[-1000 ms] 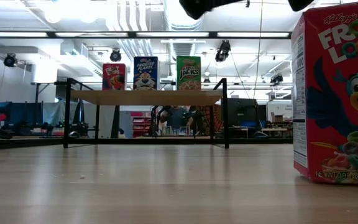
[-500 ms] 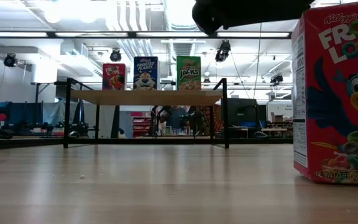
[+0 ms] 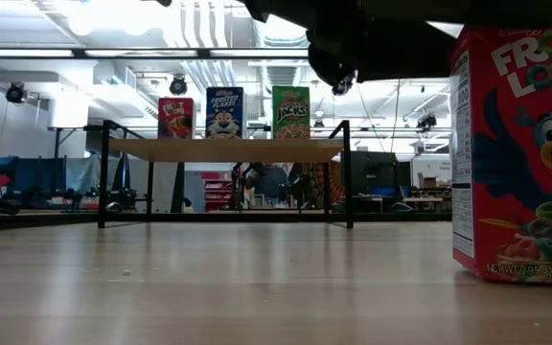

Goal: Stack cereal on shelf
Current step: Put the right red cereal box on the shelf aligned with the red cereal box

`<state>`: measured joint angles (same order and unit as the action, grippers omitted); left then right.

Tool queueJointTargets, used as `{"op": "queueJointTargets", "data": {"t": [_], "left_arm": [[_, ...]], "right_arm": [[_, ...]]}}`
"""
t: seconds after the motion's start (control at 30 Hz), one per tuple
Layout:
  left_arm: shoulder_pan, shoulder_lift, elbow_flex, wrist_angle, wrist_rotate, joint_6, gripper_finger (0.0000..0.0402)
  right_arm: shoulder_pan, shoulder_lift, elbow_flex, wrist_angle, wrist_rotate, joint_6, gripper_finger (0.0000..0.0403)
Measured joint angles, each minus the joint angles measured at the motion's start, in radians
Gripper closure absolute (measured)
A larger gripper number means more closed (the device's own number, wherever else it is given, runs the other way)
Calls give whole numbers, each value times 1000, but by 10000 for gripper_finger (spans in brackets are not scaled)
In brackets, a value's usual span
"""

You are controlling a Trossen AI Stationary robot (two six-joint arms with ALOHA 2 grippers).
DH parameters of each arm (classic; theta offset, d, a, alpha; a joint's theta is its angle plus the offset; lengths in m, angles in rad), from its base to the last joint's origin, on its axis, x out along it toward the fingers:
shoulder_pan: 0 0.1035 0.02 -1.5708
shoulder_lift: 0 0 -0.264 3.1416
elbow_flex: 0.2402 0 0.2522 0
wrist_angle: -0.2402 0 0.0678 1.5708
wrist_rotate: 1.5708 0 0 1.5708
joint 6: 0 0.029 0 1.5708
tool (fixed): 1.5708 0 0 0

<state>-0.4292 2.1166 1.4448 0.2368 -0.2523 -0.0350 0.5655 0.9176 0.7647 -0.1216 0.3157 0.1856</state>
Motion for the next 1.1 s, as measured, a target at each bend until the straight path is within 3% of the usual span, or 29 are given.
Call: {"op": "queueJointTargets", "data": {"t": [0.53,1.1], "left_arm": [[0,0,-1,-10,8,4,176],[2,0,-1,-25,35,55,212]], "right_arm": [[0,0,0,0,0,-3,394],[0,0,0,0,1,-2,394]]}}
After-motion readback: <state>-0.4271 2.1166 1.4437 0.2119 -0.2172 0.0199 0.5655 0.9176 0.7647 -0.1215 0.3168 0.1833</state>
